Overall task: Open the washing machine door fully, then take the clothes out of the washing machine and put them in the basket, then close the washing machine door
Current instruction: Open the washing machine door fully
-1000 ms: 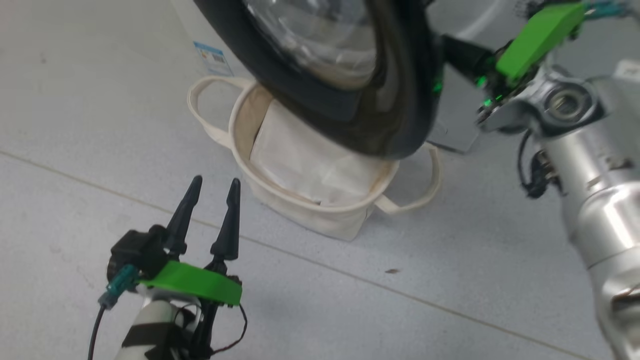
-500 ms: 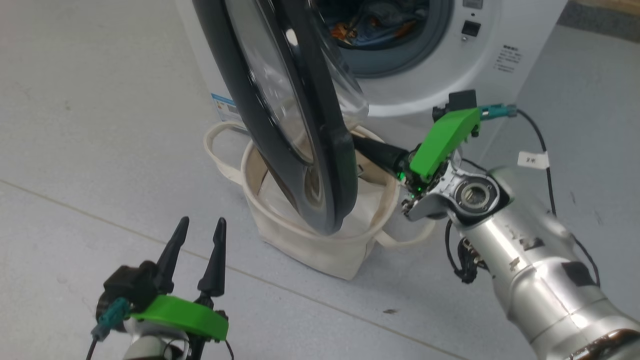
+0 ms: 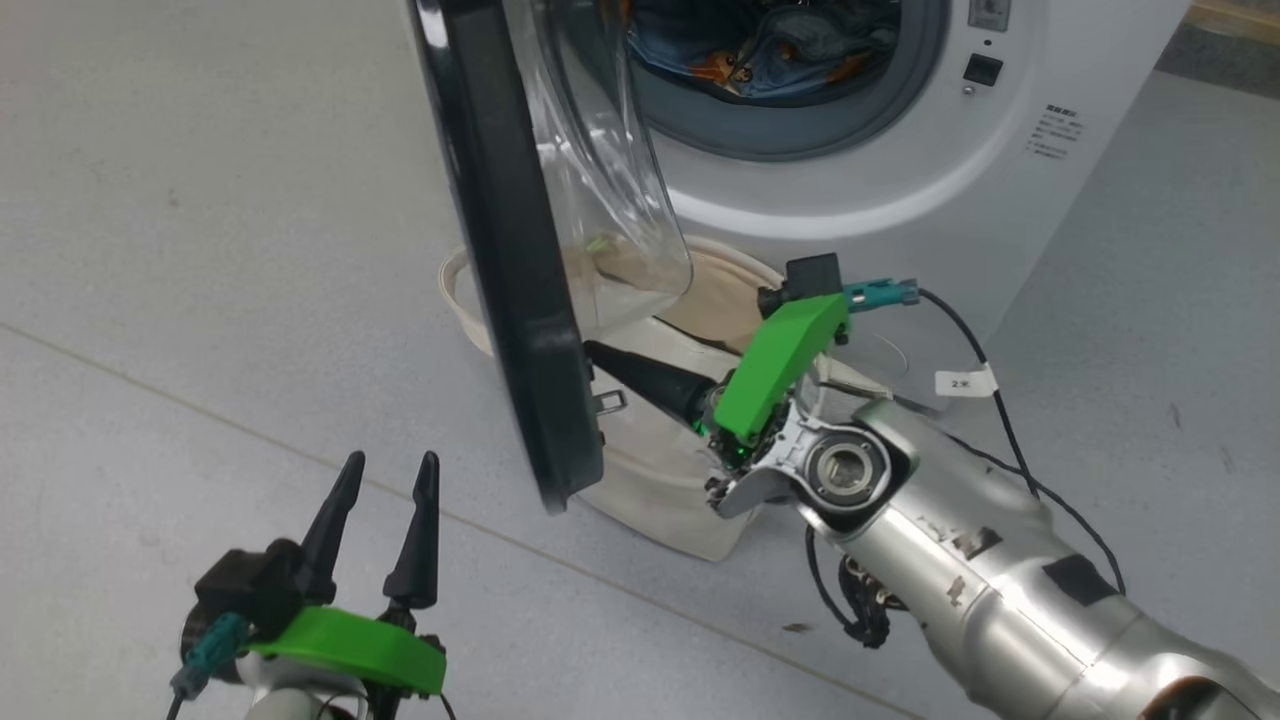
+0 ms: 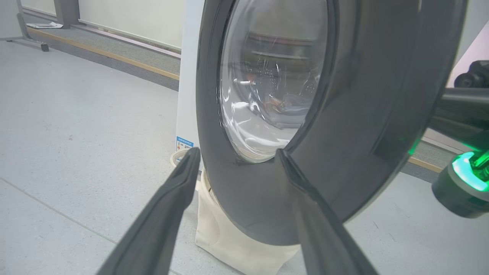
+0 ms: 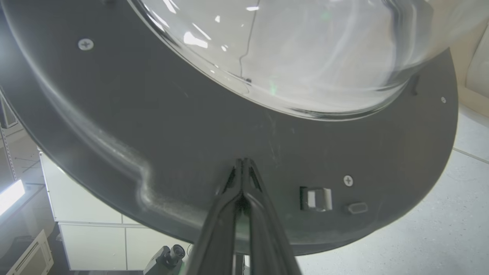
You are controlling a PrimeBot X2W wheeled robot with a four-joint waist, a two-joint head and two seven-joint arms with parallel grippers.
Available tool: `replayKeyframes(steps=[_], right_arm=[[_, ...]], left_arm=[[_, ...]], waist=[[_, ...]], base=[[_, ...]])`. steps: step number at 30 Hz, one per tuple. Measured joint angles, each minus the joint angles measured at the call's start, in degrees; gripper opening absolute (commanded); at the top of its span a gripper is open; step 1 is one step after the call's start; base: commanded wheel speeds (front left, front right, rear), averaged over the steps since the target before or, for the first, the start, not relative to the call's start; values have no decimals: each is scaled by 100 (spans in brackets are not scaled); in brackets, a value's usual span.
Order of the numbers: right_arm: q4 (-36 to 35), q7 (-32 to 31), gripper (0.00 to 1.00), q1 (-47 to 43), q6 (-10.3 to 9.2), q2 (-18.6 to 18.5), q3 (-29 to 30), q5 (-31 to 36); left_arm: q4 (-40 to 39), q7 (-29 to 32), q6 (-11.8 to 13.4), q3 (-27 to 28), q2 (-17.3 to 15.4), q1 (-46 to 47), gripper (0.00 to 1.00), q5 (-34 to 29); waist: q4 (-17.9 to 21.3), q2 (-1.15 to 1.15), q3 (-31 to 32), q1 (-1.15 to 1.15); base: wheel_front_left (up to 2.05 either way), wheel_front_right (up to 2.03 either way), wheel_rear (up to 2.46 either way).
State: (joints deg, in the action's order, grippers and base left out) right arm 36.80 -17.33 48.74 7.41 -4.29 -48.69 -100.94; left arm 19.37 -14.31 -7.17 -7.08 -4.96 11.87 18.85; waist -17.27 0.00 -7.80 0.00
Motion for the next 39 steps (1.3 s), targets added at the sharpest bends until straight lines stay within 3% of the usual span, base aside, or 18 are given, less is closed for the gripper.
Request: replayKeyframes(steps=[12, 13, 14, 18, 25, 32, 34, 39], right_arm=[[-137, 969, 0, 508, 1, 8, -1247, -632], [-151, 1042, 72, 526, 1, 8, -1290, -631], [-149, 1095, 99, 539, 1, 9, -1332, -617], [-136, 1441, 100, 576, 1, 9, -1473, -269], [-100, 2396, 100, 616, 1, -13, -1694, 900], [-673, 3119, 100, 487, 1, -599, -1663, 1771], [-753, 3159, 100, 289, 1, -793, -1422, 2156], [-1048, 3161, 100, -419, 1, -1048, 123, 3939]], left_arm=[[19, 0, 0, 24, -55, 289, 100, 1], [32, 0, 0, 36, -79, 291, 100, 2], [53, 0, 0, 47, -113, 290, 100, 2], [102, 0, 0, 89, -309, 290, 100, 2], [115, 0, 0, 325, -673, 288, 100, 83], [98, 0, 0, 483, -947, 151, 100, 226], [89, 0, 0, 519, -1000, 57, 100, 256], [41, 0, 0, 625, -1168, -172, 100, 350]], waist=[[-138, 0, -123, 0], [-127, 0, -109, 0], [-108, 0, -94, 0], [33, 0, -26, 0], [415, 0, 69, 0], [825, 0, 221, 0], [934, 0, 274, 0], [1198, 0, 356, 0]], base=[[0, 0, 0], [0, 0, 0], [0, 0, 0], [0, 0, 0], [0, 0, 0], [0, 0, 0], [0, 0, 0], [0, 0, 0]])
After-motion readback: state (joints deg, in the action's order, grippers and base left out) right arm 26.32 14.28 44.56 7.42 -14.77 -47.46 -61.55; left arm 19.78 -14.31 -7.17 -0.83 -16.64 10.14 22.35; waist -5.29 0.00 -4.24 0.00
